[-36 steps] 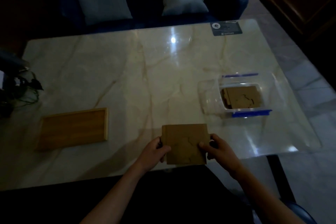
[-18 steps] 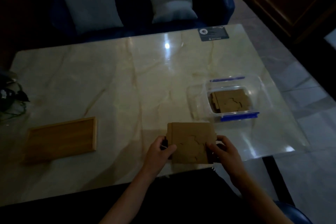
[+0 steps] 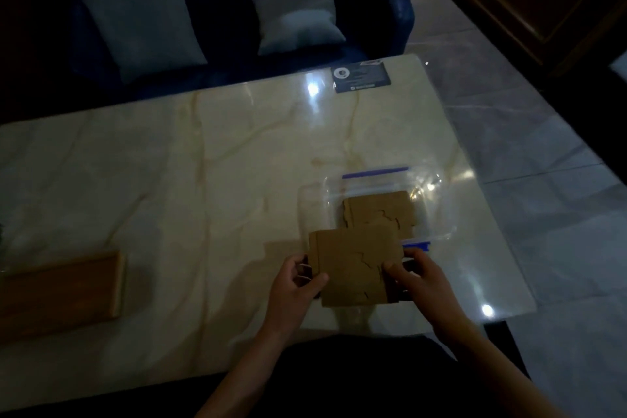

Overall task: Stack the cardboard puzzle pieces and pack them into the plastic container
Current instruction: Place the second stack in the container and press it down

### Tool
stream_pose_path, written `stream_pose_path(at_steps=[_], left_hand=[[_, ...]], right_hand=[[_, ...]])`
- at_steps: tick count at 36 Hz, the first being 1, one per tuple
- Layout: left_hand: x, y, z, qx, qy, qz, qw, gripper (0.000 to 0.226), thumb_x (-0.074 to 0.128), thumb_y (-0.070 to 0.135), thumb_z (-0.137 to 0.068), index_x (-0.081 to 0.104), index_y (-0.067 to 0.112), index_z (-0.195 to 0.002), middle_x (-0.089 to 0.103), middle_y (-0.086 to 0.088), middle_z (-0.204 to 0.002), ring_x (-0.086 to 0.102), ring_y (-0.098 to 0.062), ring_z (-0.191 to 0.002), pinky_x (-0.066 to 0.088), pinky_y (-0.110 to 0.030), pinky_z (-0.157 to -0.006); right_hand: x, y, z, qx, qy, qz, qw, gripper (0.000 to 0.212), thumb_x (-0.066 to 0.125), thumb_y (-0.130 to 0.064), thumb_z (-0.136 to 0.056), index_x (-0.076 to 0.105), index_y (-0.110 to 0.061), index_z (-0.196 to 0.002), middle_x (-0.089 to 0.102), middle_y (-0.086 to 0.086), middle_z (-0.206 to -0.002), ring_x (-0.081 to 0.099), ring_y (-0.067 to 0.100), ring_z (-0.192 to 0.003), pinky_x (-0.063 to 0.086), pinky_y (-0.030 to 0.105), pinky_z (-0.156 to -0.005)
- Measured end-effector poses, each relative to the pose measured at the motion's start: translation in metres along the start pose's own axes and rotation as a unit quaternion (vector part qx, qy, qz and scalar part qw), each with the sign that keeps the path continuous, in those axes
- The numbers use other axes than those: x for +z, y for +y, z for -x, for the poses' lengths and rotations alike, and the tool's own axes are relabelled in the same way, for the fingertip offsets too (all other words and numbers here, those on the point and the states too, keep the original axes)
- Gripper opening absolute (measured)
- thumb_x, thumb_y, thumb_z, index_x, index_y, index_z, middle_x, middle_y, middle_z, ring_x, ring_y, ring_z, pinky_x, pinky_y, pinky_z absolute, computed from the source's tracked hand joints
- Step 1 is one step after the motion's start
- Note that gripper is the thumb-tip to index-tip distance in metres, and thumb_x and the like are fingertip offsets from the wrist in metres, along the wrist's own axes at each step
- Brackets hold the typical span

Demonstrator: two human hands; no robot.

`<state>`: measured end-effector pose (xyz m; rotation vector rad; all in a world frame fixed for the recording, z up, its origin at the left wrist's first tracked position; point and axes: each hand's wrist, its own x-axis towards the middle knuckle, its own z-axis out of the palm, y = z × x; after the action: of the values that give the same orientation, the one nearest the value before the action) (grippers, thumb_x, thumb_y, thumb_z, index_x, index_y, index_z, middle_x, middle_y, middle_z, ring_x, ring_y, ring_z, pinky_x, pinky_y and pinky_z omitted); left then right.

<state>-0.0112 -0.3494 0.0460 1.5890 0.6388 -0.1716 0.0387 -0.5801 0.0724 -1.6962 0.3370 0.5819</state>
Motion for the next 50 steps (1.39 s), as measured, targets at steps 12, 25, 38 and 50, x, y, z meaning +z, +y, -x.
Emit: stream_pose_path(at_steps=[12, 25, 38, 50], left_hand=[[0.079, 0.042, -0.036, 0.002, 0.065, 0.007, 0.998, 0.031, 0.074, 0.009, -0.080, 0.063, 0.026, -0.104, 0.069, 0.003, -0.092, 0.067, -0.007, -0.079, 0.055, -0.019, -0.064], [0.102, 0.069, -0.101, -0.056, 0.077, -0.136, 0.986, 0.025, 0.071, 0.020, -0.079, 0.061, 0.021, -0.102, 0.062, 0.009, -0.086, 0.065, -0.017, -0.081, 0.058, -0.038, -0.076], [0.118, 0.063, -0.111, -0.080, 0.061, -0.320, 0.942, 0.018, 0.065, 0.021, -0.083, 0.063, 0.012, -0.099, 0.067, -0.002, -0.091, 0.059, -0.016, -0.076, 0.043, -0.027, -0.062], [0.122, 0.058, -0.113, -0.113, 0.045, -0.419, 0.900, 0.028, 0.060, 0.030, -0.088, 0.065, 0.009, -0.106, 0.067, -0.012, -0.102, 0.065, -0.029, -0.091, 0.053, -0.038, -0.075]], right_hand=[[-0.061, -0.031, -0.060, -0.017, 0.025, 0.076, 0.997, 0.033, 0.068, -0.037, -0.087, 0.057, -0.026, -0.116, 0.067, 0.003, -0.101, 0.070, 0.017, -0.083, 0.059, 0.029, -0.061], [-0.062, -0.054, -0.125, -0.033, 0.065, 0.192, 0.979, 0.042, 0.066, -0.036, -0.089, 0.054, -0.021, -0.126, 0.065, -0.003, -0.093, 0.069, 0.014, -0.075, 0.061, 0.035, -0.072], [-0.047, -0.026, -0.141, 0.010, 0.076, 0.332, 0.940, 0.029, 0.057, -0.036, -0.094, 0.060, -0.013, -0.112, 0.061, 0.006, -0.110, 0.062, 0.018, -0.086, 0.055, 0.034, -0.080], [-0.041, -0.019, -0.149, 0.025, 0.063, 0.425, 0.903, 0.022, 0.050, -0.040, -0.096, 0.053, -0.019, -0.092, 0.047, -0.001, -0.092, 0.051, 0.014, -0.072, 0.045, 0.029, -0.067]])
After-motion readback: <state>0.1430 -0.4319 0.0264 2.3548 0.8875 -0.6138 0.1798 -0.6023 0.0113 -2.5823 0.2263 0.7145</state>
